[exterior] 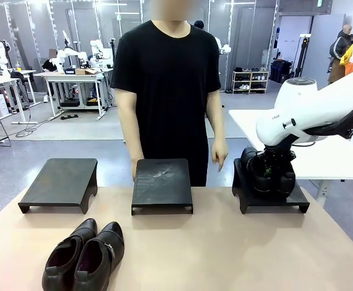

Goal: Place the shoes on the stand as instructed by the person.
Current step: Pick up one pair of Shoes and place it on the Shoes Stand indicated by the person.

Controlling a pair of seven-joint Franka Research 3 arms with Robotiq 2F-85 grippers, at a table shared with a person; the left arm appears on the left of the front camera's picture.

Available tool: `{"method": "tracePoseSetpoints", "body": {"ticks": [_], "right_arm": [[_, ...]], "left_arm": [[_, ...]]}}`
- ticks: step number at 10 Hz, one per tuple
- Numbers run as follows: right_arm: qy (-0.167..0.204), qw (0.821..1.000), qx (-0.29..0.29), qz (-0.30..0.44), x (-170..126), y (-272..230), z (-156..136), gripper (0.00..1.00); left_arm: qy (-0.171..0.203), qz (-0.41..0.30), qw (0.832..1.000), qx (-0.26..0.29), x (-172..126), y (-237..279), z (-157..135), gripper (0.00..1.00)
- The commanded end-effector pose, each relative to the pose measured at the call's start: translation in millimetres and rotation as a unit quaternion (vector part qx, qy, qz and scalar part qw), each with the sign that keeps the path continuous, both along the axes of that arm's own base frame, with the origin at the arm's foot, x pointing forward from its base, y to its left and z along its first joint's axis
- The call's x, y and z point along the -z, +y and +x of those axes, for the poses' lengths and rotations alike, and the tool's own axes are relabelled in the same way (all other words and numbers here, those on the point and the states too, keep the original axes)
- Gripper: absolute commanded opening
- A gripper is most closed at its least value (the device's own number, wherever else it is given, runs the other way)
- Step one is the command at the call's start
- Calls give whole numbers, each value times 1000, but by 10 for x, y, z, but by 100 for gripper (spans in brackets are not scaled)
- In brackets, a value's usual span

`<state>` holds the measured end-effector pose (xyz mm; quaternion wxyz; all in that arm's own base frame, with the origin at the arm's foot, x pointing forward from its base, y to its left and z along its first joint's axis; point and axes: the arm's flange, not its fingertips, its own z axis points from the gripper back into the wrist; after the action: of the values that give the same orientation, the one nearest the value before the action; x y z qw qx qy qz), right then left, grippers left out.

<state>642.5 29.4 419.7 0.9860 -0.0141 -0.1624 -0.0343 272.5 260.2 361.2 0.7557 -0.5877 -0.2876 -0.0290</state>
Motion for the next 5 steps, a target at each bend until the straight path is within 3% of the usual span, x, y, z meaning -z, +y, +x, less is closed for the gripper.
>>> {"method": "tracePoseSetpoints", "body": {"ticks": [1, 2, 5], "right_arm": [[-9, 1000, 13, -9, -82, 39, 53, 8], [-6, 1000, 12, -9, -72, 43, 53, 16], [-3, 1000, 16, -8, -85, 24, 48, 67]], "left_arm": [[-3, 0, 1000, 0, -8, 12, -8, 100], [-3, 0, 1000, 0, -8, 12, -8, 100], [-3, 0, 1000, 0, -8, 12, -8, 100]]}}
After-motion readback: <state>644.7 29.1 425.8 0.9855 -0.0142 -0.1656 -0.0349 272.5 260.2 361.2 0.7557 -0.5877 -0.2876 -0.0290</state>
